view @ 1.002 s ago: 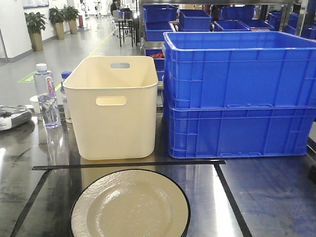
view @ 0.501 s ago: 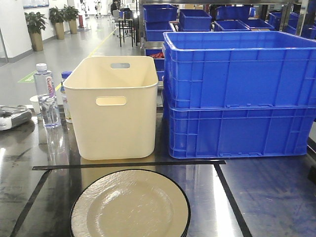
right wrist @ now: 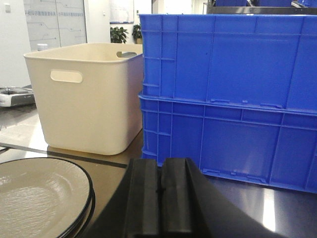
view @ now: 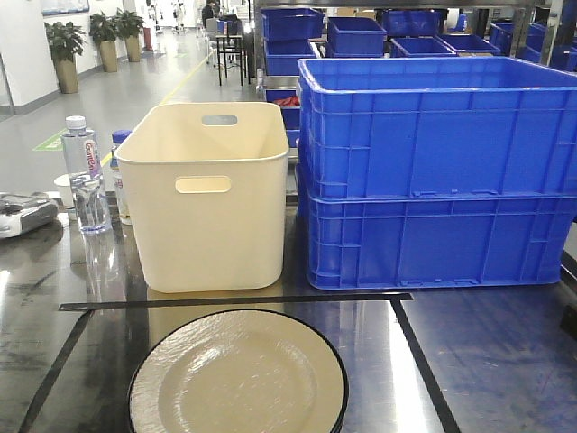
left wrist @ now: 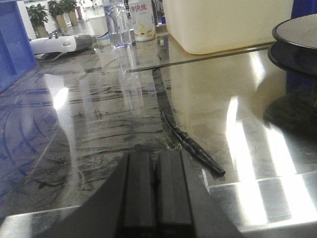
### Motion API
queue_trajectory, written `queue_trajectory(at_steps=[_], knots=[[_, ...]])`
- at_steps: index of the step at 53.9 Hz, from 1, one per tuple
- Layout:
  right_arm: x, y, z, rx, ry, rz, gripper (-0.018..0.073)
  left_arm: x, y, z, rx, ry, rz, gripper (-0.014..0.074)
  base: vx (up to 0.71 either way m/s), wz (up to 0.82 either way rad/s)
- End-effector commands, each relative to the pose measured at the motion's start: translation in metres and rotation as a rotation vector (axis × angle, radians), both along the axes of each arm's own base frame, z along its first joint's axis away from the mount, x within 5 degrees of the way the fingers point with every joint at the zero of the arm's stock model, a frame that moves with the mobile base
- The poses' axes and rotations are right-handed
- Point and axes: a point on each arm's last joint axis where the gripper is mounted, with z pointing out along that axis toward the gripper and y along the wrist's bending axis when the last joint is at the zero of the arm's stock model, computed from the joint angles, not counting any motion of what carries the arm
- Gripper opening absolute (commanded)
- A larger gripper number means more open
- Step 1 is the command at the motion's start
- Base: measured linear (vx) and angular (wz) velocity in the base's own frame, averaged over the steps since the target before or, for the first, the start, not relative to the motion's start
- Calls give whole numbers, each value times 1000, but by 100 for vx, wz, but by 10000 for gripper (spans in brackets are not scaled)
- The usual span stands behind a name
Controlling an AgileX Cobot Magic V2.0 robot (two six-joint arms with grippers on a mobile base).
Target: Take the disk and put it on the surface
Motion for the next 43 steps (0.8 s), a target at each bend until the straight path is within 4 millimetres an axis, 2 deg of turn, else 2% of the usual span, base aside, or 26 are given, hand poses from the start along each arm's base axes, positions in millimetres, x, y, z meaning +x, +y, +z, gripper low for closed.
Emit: queue_trajectory(at_steps=[1, 17, 23, 31, 37, 43], knots=[[2, -4, 10, 35, -27, -48, -9, 0, 0, 0, -9, -78, -7, 1, 0, 0], [14, -5, 3, -5, 5, -89, -9, 0, 0, 0, -9, -78, -7, 1, 0, 0], [12, -6, -11, -55, 4, -90, -9, 0, 0, 0, -9, -78, -7, 1, 0, 0], [-12, -20, -53, -26, -28, -153, -9, 0, 0, 0, -9, -78, -7, 1, 0, 0], [-36, -32, -101, -14, -26, -239, -9, 0, 0, 0, -9, -78, -7, 1, 0, 0], [-55, -38, -138, -14, -32, -303, -9, 0, 0, 0, -9, -78, -7, 1, 0, 0]])
